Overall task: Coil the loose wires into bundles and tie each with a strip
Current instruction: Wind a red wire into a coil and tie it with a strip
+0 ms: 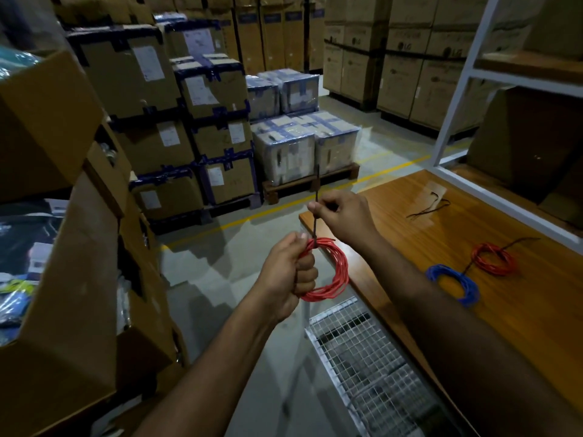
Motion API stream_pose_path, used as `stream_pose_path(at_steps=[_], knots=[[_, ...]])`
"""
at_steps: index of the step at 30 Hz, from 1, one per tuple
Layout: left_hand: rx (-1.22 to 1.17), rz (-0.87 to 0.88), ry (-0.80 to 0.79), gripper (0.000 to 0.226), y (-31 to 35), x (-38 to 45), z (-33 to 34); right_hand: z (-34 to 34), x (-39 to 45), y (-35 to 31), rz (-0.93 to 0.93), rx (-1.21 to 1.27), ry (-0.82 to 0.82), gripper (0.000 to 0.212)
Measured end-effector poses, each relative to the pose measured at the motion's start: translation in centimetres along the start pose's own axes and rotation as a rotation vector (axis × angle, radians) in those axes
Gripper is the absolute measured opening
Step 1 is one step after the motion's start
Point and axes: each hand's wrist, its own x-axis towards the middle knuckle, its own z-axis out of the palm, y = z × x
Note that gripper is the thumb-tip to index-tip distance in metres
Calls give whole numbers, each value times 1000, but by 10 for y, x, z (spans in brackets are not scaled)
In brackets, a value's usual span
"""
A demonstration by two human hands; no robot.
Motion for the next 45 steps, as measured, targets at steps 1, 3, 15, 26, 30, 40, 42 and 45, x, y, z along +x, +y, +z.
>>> stream_pose_path(at_steps=[1,3,15,26,30,40,42,45], knots=[[18,-23,11,29,-3,0,-2,-1,-1,-2,9,3,8,35],[102,-73,69,27,-17,2,-7,-4,-6,-12,5,19,26,33],[227,-245,-47,27,-55,7,20,-62,-82,-5,141,176,95,25],[111,-497,-367,32,-107,43,133,-158,-169,100,388,282,-88,8],[104,-504,-362,24,-152,64,194,-208,-190,155,495,88,76,7],[465,-264,-219,35,-246,119,287,-268,-205,285,870,187,301,15],[611,-182,-110,31,-263,132,296,-272,-206,300,848,99,193,24],[927,12,-19,27,-281,147,300,-270,-210,317,833,-44,38,38]])
